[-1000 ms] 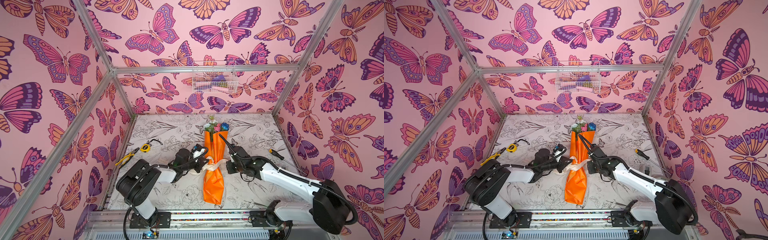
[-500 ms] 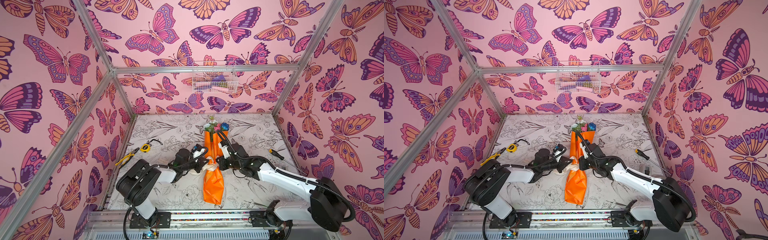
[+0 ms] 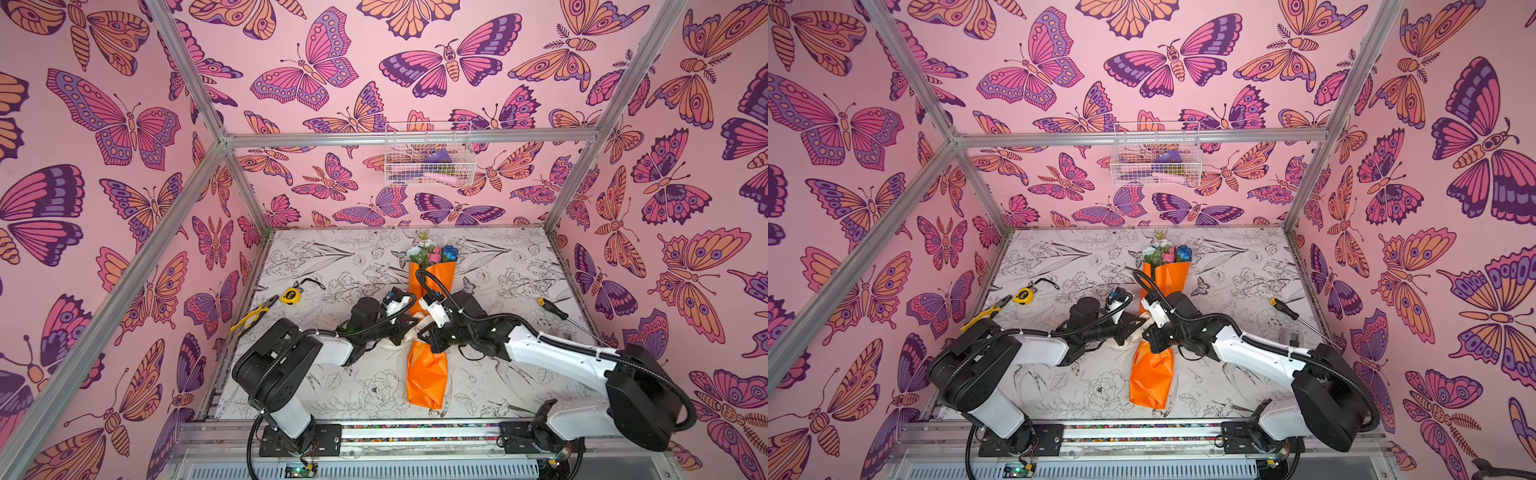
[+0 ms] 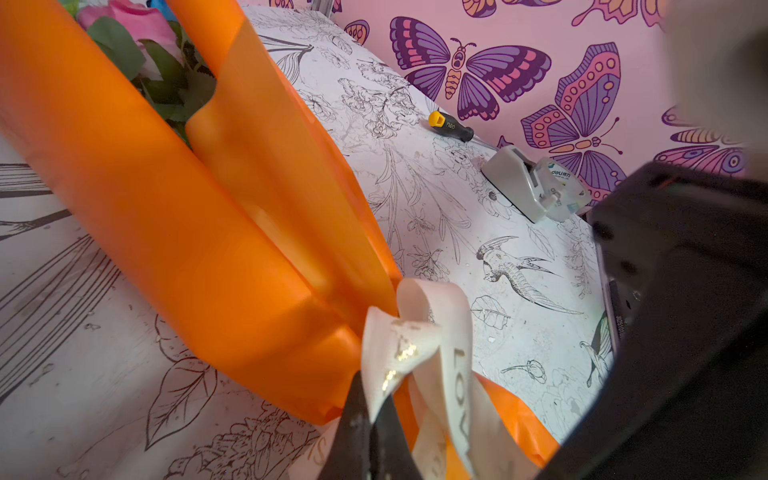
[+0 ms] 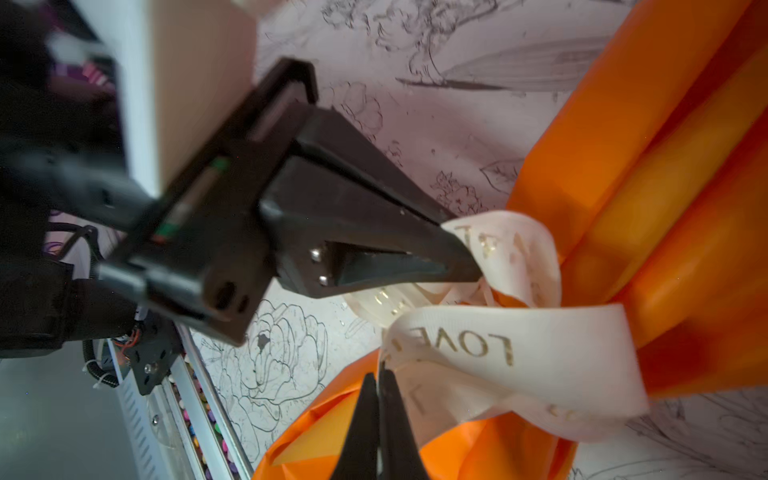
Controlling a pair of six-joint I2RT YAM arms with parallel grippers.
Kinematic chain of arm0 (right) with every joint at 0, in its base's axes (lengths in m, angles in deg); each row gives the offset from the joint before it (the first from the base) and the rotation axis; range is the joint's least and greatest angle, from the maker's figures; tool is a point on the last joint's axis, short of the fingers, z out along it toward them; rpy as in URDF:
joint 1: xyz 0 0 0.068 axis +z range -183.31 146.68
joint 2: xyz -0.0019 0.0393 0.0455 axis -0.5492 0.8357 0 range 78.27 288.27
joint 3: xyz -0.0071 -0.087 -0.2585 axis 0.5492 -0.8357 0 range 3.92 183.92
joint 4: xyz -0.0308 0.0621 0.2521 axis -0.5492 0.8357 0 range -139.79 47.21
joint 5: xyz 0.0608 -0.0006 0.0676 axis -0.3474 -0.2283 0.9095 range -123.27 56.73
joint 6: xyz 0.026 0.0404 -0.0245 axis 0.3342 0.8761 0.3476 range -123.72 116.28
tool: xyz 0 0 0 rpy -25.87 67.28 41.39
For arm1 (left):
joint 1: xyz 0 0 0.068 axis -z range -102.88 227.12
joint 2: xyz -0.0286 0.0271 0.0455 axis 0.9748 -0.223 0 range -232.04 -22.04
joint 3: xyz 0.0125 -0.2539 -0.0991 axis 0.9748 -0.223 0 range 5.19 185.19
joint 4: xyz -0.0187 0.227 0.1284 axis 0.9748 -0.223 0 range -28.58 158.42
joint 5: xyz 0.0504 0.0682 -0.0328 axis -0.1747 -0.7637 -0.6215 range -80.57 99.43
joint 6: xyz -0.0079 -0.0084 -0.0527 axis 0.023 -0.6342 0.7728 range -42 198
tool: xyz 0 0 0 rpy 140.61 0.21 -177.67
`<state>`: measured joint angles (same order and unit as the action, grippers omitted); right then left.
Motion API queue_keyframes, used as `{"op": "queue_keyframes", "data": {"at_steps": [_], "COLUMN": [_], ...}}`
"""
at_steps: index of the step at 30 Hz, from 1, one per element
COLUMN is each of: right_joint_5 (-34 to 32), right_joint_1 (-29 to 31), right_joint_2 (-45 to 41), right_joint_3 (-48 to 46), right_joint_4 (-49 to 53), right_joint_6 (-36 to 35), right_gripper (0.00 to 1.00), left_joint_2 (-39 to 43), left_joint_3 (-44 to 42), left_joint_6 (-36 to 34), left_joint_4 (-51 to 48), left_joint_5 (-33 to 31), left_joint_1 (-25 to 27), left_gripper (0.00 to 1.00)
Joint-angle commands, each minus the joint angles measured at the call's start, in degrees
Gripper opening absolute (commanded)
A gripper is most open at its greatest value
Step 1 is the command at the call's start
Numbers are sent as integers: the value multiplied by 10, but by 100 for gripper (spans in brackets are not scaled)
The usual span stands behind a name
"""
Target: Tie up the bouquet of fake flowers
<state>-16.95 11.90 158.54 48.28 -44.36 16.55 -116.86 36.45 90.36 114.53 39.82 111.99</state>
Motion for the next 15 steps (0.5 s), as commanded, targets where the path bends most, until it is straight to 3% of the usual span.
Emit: {"op": "queue_keyframes", "data": {"at_steps": [1,15], "right_joint_5": [-22,-117], "right_joint_1": [2,2], "right_joint_2": [12,5], "right_joint_3": [12,24], "right_joint_4": [28,-16], "right_joint_6": [-7,12], "right_gripper": [0,0], "left_joint_2": [-3,9], "left_joint_3": [-9,-17], "left_joint_6": [4,2], "left_joint_4": [28,35], "left_joint_5": [-2,5], "left_joint_1": [1,4], "left_gripper": [0,0]}}
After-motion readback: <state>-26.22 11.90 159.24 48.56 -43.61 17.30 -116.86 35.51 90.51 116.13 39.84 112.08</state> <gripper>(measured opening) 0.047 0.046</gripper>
